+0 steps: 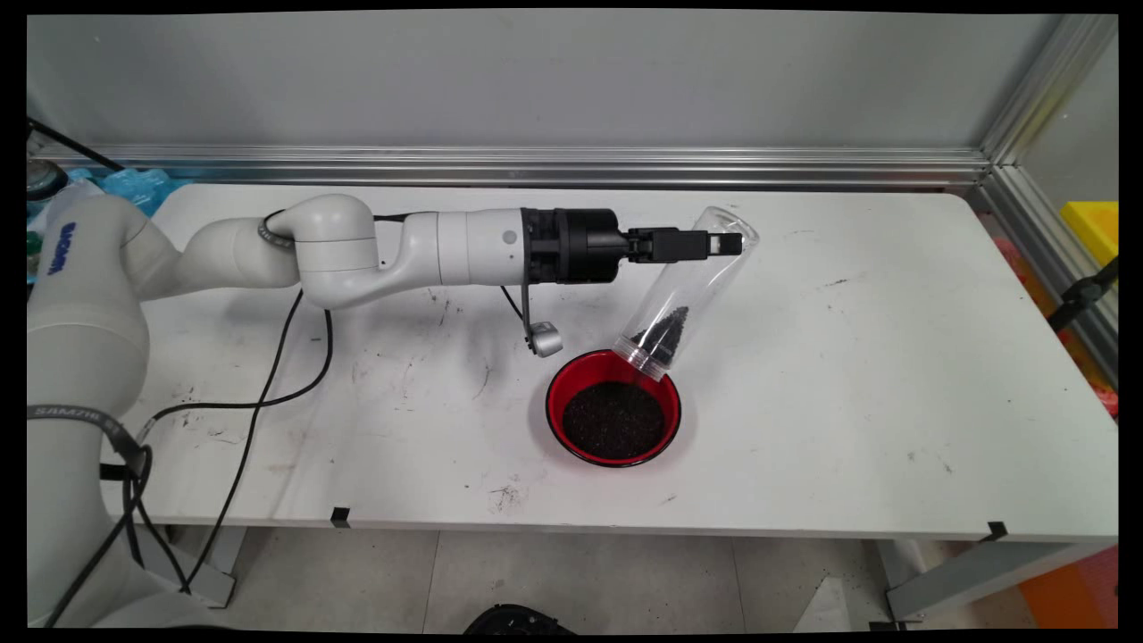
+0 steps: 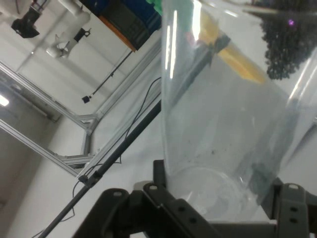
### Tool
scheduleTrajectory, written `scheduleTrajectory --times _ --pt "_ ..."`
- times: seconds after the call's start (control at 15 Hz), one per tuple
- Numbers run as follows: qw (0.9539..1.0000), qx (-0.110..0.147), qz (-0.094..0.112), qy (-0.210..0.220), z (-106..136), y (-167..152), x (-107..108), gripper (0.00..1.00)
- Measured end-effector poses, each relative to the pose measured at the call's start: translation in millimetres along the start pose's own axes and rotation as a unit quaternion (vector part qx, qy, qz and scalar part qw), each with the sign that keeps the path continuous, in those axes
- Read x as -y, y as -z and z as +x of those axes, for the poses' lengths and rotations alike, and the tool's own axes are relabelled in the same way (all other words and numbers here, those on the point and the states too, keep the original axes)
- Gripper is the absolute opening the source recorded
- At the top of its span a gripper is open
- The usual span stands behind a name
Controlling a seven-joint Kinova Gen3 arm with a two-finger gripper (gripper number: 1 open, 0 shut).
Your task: Pour the black seasoning powder in the red bowl
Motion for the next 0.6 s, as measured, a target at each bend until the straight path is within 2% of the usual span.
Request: scheduleTrajectory --times 0.6 --pt "0.9995 -0.003 0.024 -0.020 1.3 1.3 -3.6 0.00"
